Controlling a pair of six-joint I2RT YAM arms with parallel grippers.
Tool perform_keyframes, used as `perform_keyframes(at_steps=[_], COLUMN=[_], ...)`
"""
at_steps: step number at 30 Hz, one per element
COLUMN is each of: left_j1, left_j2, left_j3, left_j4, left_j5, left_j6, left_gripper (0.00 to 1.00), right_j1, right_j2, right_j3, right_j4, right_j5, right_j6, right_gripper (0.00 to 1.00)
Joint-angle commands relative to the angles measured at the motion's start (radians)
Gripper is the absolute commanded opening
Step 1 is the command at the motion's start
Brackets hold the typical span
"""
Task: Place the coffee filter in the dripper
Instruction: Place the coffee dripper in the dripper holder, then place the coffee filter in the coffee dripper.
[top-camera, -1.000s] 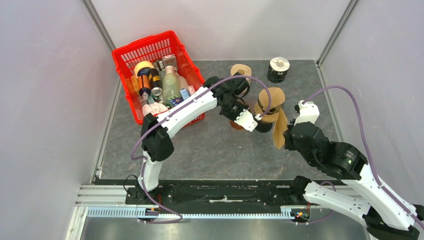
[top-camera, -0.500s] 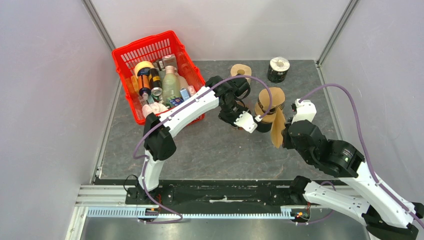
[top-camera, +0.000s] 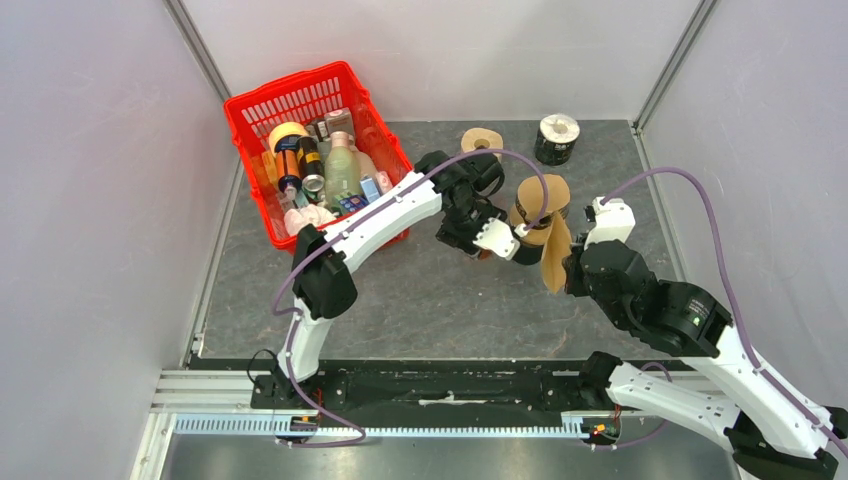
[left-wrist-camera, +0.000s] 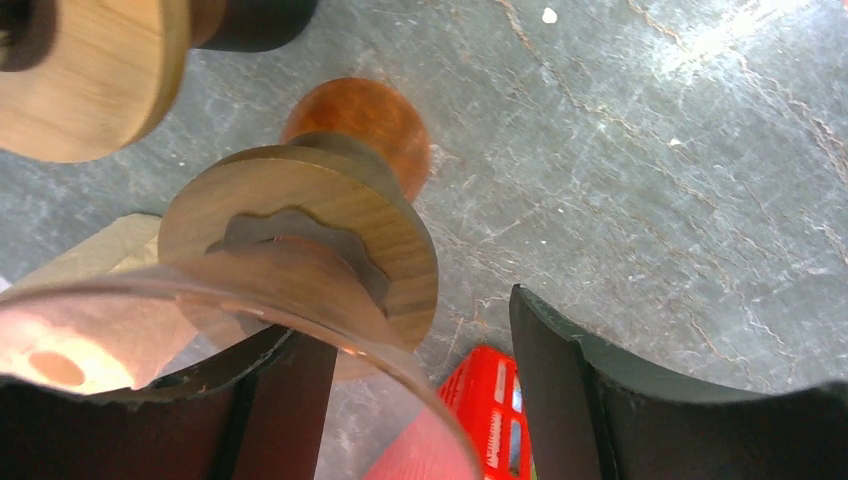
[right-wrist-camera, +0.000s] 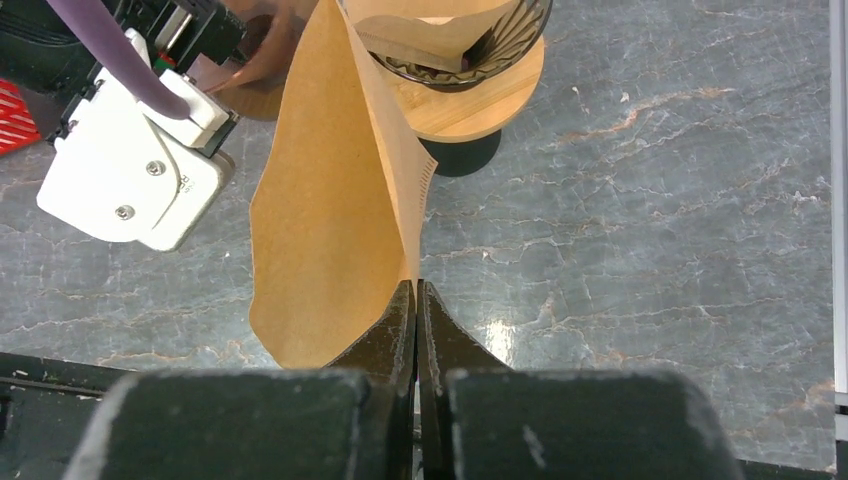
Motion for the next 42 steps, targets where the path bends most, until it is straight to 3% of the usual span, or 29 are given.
perform_keyframes(at_steps=[1, 11, 18, 24, 28, 31, 35, 42], left_j1=[-0.003, -0.001, 0.031, 0.060, 0.127, 0.188, 0.228, 0.228], left_j2=[-0.016, -0.047, -0.168, -0.388, -0.597, -0.725, -0.768, -0.743], left_j3=[0.059, 0.087, 0.066, -0.181, -0.469, -0.623, -0.637, -0.643], left_j4=[0.052, 0.091, 0.146, 0.363, 0.792, 1.183, 1.242, 1.286], left_j5=[-0.008, -0.031, 0.049, 0.169, 0.211, 0.093, 0.090, 0.149], left_j6=[-0.045, -0.061, -0.125, -0.234, -0.570, -1.077, -1.448, -1.677], left_gripper=[0.70, 0.71, 0.83, 0.88, 0.89, 1.00, 1.00, 1.00], right_j1=[-0.001, -0.001, -0.001, -0.001, -0.001, -0.009, -0.015, -0.018], right_j2=[-0.007, -0.026, 0.002, 0.119, 0.222, 0.291, 0.426, 0.595], right_j3=[0.016, 0.013, 0.079, 0.210, 0.308, 0.368, 0.473, 0.566], right_j4=[0.048, 0.067, 0.087, 0.048, -0.001, 0.000, 0.022, 0.137], right_j5=[0.012, 0.028, 0.015, -0.020, 0.018, 0.028, 0.083, 0.102], right_j6=[-0.017, -0.027, -0.025, 0.015, 0.063, 0.062, 0.027, -0.078], right_gripper=[0.00, 0.00, 0.00, 0.00, 0.00, 0.00, 0.00, 0.00])
